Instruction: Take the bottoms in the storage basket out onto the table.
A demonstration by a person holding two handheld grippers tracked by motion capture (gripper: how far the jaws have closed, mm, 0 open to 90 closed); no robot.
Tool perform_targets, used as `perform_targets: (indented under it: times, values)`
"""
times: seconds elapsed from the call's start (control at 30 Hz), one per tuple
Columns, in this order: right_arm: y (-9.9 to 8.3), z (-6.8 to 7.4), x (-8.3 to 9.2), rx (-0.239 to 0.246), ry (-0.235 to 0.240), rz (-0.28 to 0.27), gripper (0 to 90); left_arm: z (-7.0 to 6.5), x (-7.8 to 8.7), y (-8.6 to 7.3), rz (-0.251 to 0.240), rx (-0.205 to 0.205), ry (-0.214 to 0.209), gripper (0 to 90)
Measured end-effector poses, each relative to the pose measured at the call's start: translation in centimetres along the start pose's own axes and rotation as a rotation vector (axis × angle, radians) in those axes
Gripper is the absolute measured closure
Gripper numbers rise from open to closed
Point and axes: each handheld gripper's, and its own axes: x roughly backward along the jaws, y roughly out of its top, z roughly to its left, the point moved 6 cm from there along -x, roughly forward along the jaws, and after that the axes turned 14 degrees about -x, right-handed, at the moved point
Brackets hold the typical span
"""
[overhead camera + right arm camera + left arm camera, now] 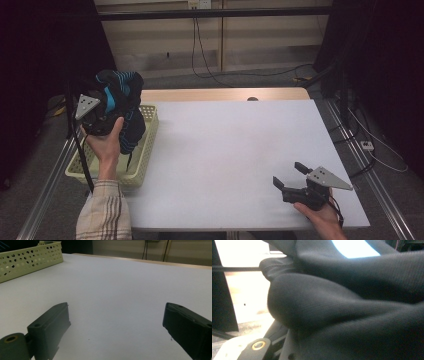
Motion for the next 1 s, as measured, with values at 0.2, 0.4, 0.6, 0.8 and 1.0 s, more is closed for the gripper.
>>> perform_targets:
  times: [0.2,0.4,0.6,0.8,1.0]
  values:
    - [0.0,0.0,0.0,0.0,0.001,0.002,6.9,-0.3,0.6,1.2,-0.04,-0.002,-0.004,71.0]
    - [0.0,0.0,0.0,0.0,0.002,0.001,6.8,-0.3,1.3,2.1,-0.072,0.001,-0.003,70.9]
    - [0.0,0.0,0.0,-0.001,0.002,0.003,6.9,-0.2,1.9,2.6,-0.095,0.013,0.003,71.0]
    - [0.0,0.0,0.0,0.002,0.003,0.002,6.9,0.0,2.5,3.3,-0.118,0.015,0.01,71.0]
    - [0.0,0.0,0.0,0.001,0.003,0.002,6.9,0.0,3.3,4.0,-0.154,0.03,0.006,71.0]
